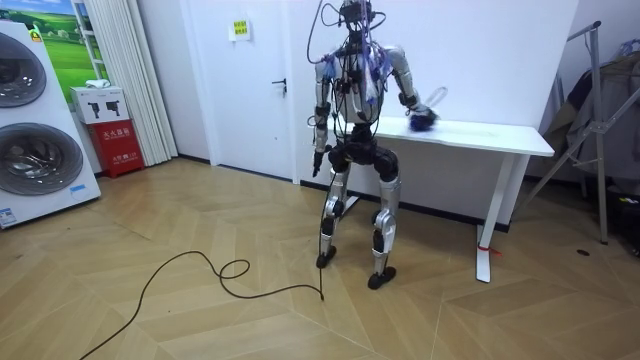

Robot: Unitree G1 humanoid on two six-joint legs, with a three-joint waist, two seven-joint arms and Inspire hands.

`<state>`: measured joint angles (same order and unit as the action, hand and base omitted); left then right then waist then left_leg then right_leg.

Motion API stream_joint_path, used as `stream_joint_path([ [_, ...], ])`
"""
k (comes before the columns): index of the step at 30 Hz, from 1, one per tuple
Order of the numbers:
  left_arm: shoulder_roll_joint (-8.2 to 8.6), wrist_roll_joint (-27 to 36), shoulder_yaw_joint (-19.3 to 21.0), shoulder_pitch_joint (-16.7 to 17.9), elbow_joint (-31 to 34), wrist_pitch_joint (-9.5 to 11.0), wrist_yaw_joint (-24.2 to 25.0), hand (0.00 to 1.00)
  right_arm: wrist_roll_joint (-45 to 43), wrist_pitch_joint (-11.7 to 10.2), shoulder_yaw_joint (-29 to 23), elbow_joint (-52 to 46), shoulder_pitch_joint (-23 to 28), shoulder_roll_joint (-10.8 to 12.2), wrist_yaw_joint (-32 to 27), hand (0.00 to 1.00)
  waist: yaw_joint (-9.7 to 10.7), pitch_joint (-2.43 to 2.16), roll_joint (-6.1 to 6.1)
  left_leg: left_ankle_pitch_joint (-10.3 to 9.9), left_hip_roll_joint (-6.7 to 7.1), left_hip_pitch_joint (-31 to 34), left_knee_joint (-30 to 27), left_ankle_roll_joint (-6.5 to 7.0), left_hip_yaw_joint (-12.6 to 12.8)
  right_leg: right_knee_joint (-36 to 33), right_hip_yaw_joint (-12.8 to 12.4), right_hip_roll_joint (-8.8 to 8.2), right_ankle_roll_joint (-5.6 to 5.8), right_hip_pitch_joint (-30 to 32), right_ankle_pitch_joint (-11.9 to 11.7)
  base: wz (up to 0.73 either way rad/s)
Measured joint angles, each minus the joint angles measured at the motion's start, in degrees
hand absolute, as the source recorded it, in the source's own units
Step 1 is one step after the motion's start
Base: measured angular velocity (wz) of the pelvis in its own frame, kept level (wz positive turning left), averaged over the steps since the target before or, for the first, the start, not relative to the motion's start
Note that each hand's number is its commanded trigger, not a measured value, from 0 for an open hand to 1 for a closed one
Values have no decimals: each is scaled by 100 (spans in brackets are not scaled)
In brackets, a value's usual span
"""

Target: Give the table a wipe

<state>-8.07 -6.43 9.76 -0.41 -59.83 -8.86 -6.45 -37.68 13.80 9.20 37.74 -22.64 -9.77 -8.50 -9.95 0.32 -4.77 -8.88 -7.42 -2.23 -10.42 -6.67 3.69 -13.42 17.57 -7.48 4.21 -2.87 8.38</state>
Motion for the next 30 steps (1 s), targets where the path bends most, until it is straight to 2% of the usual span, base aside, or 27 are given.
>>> stream_joint_path([
  [1, 55, 3, -14, -67, 31, 7, 63, 0, -47, -94, 110, 31, -261, 119, 117, 100, -187, 9, 3, 27, 17, 16, 10, 10, -90, 47, 61, -1, 5, -5, -2, 46],
  [2, 42, -4, 3, -60, 82, -5, 67, 0, -46, -165, 107, 57, -415, 154, 146, 100, -271, 18, -5, 70, 54, 88, -18, 42, -234, 98, 203, -24, 19, -14, -1, 52],
  [3, 26, 3, 28, -4, 112, -16, 62, 0, -36, -190, 83, 70, -456, 151, 140, 100, -310, 14, -24, 99, 74, 115, -10, 47, -300, 99, 250, -40, 29, -17, 6, 58],
  [4, -64, 2, 30, 206, 176, -64, 61, 0, -7, -221, 58, 165, -500, 123, 98, 100, -323, -24, -97, 105, 107, 168, -6, 54, -412, 133, 338, -56, 41, -48, 11, 48],
  [5, -159, -19, 122, 397, 194, -112, 58, 0, 15, -272, -60, 279, -397, 71, 85, 100, -315, -14, -111, 105, 124, 189, -5, 55, -504, 209, 469, -56, 55, -130, 2, 47],
  [6, -190, -39, 199, 513, 220, -120, 40, 0, 19, -306, -185, 335, -279, 42, 83, 100, -304, -30, -139, 106, 130, 193, -15, 56, -563, 214, 533, -58, 56, -172, 1, 54],
  [7, -263, -58, 390, 748, 227, -117, 33, 0, 104, -395, -485, 613, -28, -37, 41, 100, -222, -27, -140, 106, 149, 160, -26, 58, -647, 250, 686, -63, 58, -315, 0, 71],
  [8, -363, -181, 538, 990, 228, -120, 35, 0, 341, -625, -886, 808, 331, -173, -20, 100, -86, -28, -141, 114, 199, 144, -44, 72, -705, 303, 827, -90, 68, -471, 6, 77],
  [9, -405, -280, 623, 1128, 228, -120, 35, 0, 433, -762, -1080, 806, 515, -249, -92, 100, 3, -29, -138, 124, 226, 131, -46, 88, -701, 303, 872, -115, 82, -533, 15, 66],
  [10, -465, -507, 791, 1361, 225, -121, 28, 0, 593, -983, -1398, 966, 784, -470, -199, 100, 113, -28, -122, 123, 247, 58, -42, 93, -697, 305, 886, -138, 92, -648, 21, 37],
  [11, -531, -587, 896, 1564, 225, -121, 23, 0, 677, -1095, -1708, 1154, 972, -660, -276, 100, 192, -23, -99, 120, 276, -2, -44, 99, -680, 312, 888, -166, 125, -732, 42, 23],
  [12, -547, -639, 979, 1619, 226, -121, 35, 0, 675, -1110, -1901, 1178, 1087, -744, -292, 100, 206, -48, -125, 116, 282, -19, -43, 104, -677, 311, 889, -174, 138, -751, 50, 4],
  [14, -584, -819, 1145, 1642, 230, -115, 49, 0, 727, -1191, -2408, 1349, 1450, -1065, -323, 100, 258, -48, -122, 115, 283, -38, -44, 106, -657, 316, 932, -183, 167, -770, 69, -4],
  [16, -577, -762, 1141, 1559, 244, -71, 51, 0, 882, -1190, -2499, 1475, 1586, -1173, -351, 100, 352, -50, -121, 109, 282, -49, -58, 116, -625, 351, 948, -180, 181, -805, 78, -8],
  [18, -563, -756, 1082, 1396, 243, -27, 40, 0, 884, -1190, -2529, 1469, 1599, -1145, -384, 100, 379, -65, -102, 99, 275, -93, -73, 122, -563, 375, 919, -176, 195, -838, 90, -16],
  [20, -536, -518, 690, 1038, 239, 56, 4, 0, 981, -1089, -2364, 1483, 1489, -1127, -390, 100, 363, -78, -31, 83, 266, -113, -44, 104, -525, 357, 818, -166, 175, -818, 80, -20],
  [21, -513, -408, 593, 944, 231, 64, -30, 0, 1019, -1026, -2304, 1456, 1434, -1095, -391, 100, 335, -86, -13, 77, 261, -119, -38, 94, -502, 355, 743, -151, 167, -813, 74, -38],
  [23, -386, -210, 277, 565, 125, 78, -143, 0, 1035, -593, -1764, 1098, 1097, -796, -403, 100, 94, -98, 71, 75, 208, -144, -35, 92, -434, 283, 414, -64, 160, -600, 72, -80],
  [24, -338, -165, 128, 393, -34, 82, -160, 0, 1020, -390, -1297, 848, 815, -607, -323, 100, -62, -99, 109, 77, 192, -124, -9, 92, -441, 218, 224, -11, 83, -417, 21, -96],
  [25, -317, -161, 59, 332, -92, 73, -159, 0, 983, -257, -1017, 682, 634, -492, -258, 100, -120, -93, 124, 80, 186, -106, 1, 91, -442, 159, 172, -1, 29, -323, -12, -82],
  [26, -269, -175, -13, 219, -262, 49, -154, 0, 767, -112, -445, 379, 295, -294, -60, 100, -128, -90, 130, 106, 152, 5, -15, 80, -436, 122, 44, 63, -72, -161, -80, -39],
  [27, -239, -193, -22, 175, -321, 18, -140, 0, 685, -119, -246, 313, 119, -169, 28, 100, -135, -90, 130, 121, 137, 59, -24, 78, -436, 106, -22, 95, -85, -93, -91, -14],
  [29, -126, -195, -184, 106, -336, -67, 11, 0, 558, -145, 218, 179, -561, 304, 436, 100, -221, -72, 156, 152, 123, 203, -32, 58, -479, 77, -3, 111, -93, 90, -95, 9],
  [30, -117, -163, -228, 118, -335, -69, 60, 0, 557, -184, 261, 178, -691, 348, 498, 100, -299, -61, 157, 164, 130, 238, -29, 62, -509, 85, 20, 109, -93, 92, -95, 29],
])
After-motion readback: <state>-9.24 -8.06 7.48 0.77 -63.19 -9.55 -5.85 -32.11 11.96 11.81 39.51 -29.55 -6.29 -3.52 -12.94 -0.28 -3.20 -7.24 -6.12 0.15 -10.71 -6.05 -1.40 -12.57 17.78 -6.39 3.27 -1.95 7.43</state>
